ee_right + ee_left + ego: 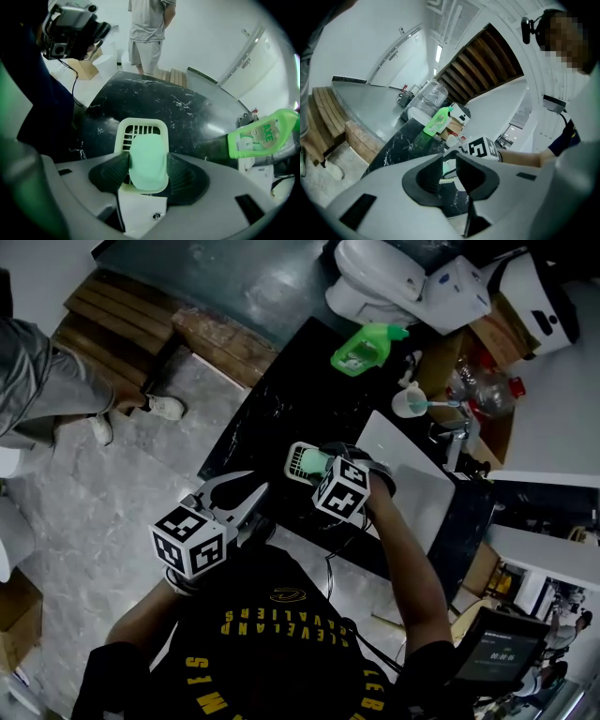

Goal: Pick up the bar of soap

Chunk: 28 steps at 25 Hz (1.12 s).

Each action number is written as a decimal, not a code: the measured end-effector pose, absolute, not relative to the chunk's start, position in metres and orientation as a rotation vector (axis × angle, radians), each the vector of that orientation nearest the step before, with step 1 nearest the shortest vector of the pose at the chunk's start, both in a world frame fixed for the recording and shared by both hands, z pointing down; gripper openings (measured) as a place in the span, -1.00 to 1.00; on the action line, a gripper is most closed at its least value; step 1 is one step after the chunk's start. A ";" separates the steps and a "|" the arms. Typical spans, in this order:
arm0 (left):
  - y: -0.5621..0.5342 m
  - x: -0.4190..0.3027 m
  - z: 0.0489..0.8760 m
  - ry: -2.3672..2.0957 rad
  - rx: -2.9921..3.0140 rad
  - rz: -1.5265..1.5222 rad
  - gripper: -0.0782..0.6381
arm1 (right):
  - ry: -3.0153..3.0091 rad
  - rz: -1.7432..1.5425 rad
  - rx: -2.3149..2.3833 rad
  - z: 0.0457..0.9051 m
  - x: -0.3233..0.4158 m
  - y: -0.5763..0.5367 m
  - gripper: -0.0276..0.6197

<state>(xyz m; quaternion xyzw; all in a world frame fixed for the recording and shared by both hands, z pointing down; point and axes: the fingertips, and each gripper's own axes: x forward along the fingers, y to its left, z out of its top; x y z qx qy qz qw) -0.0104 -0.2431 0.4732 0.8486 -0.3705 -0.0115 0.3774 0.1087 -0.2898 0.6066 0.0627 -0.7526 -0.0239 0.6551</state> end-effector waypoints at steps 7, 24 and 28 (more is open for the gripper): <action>-0.243 -0.011 0.476 -0.938 2.168 -0.022 -0.52 | -1.662 -0.160 0.200 0.611 0.110 -0.293 -0.10; -0.236 -0.009 0.469 -0.896 2.194 -0.008 -0.52 | -1.894 0.043 0.567 0.554 0.118 -0.304 -0.10; -0.234 -0.001 0.463 -0.870 2.218 -0.004 -0.52 | -2.069 0.214 0.739 0.525 0.121 -0.302 -0.10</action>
